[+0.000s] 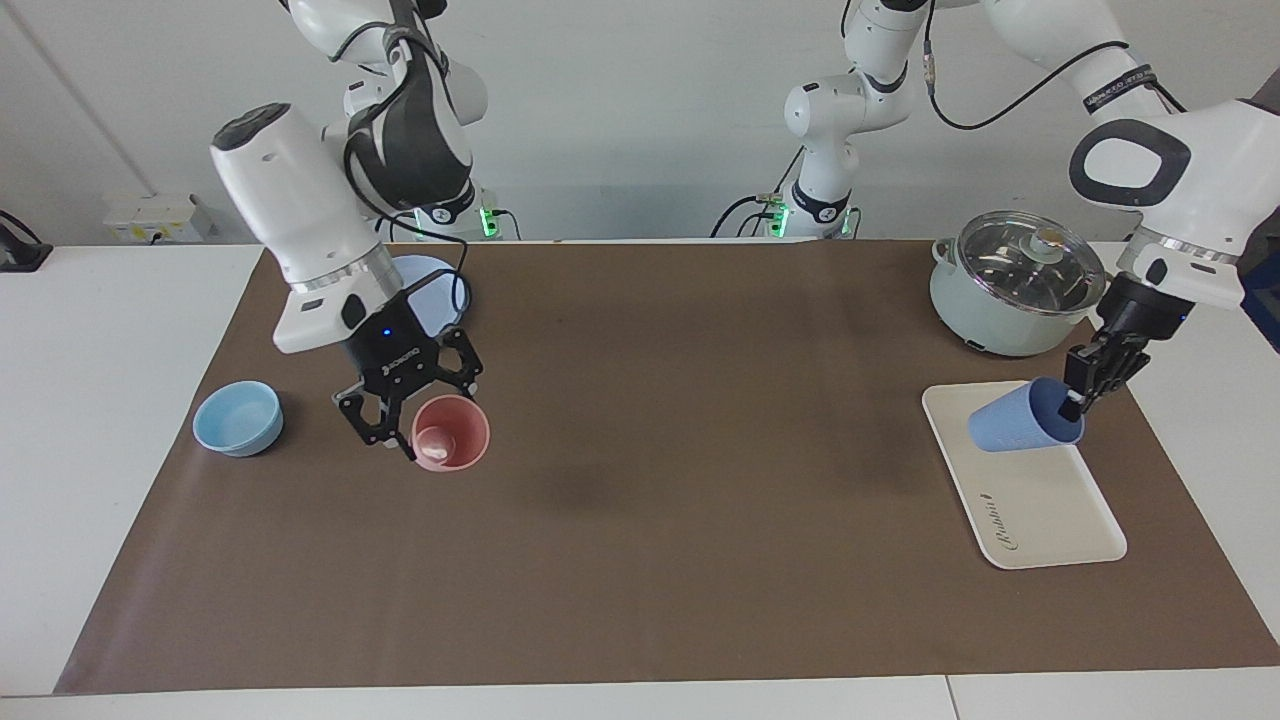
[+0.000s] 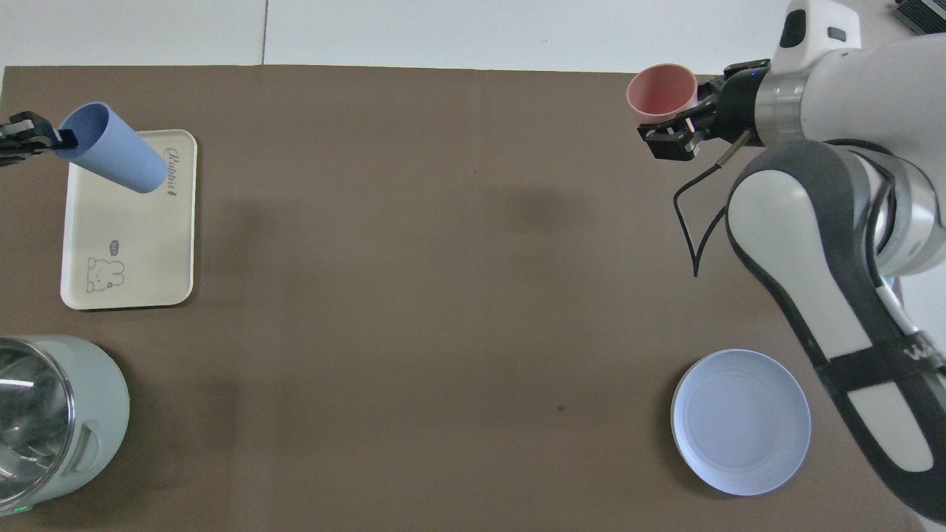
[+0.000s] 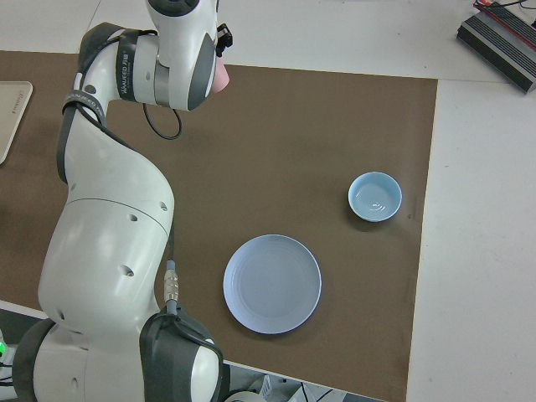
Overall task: Place cup on tray
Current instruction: 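Lower the cup onto the tray while the right gripper withdraws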
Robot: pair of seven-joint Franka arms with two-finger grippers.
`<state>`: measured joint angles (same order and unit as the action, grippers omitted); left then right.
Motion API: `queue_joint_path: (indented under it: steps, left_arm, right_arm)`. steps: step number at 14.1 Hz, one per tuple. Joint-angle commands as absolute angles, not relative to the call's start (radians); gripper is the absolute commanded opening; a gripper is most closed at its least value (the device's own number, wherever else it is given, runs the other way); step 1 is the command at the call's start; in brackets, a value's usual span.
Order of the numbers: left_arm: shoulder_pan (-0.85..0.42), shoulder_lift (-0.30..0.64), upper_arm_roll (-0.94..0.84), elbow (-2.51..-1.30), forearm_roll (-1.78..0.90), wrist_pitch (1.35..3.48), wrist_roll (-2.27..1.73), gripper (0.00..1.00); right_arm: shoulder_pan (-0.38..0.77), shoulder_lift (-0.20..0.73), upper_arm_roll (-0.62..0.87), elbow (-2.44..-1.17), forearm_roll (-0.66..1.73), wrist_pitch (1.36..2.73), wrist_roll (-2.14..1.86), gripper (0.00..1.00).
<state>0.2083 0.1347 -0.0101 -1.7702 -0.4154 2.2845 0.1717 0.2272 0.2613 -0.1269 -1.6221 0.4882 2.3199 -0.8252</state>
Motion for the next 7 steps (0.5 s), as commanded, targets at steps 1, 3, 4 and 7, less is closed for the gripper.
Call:
queue_joint_path:
  steps: [1, 3, 4, 7]
  left_arm:
    - [0.259, 0.077, -0.026, -1.903, -0.408, 2.432, 0.261, 0.0]
    - [0.265, 0.078, -0.026, -1.979, -0.414, 2.56, 0.297, 0.0]
    - [0.265, 0.086, -0.026, -2.0, -0.414, 2.598, 0.305, 0.0]
    - [0.291, 0.11, -0.026, -2.023, -0.416, 2.626, 0.317, 0.0]
  right_arm:
    - [0.152, 0.274, -0.117, -1.71, 0.78, 2.419, -1.068, 0.0]
    - [0.094, 0.311, -0.117, -1.727, 0.972, 2.421, -1.287, 0.0]
    - [0.078, 0.317, -0.117, -1.749, 1.05, 2.421, -1.358, 0.0]
    - [0.032, 0.351, -0.118, -1.793, 1.236, 2.415, -1.575, 0.0]
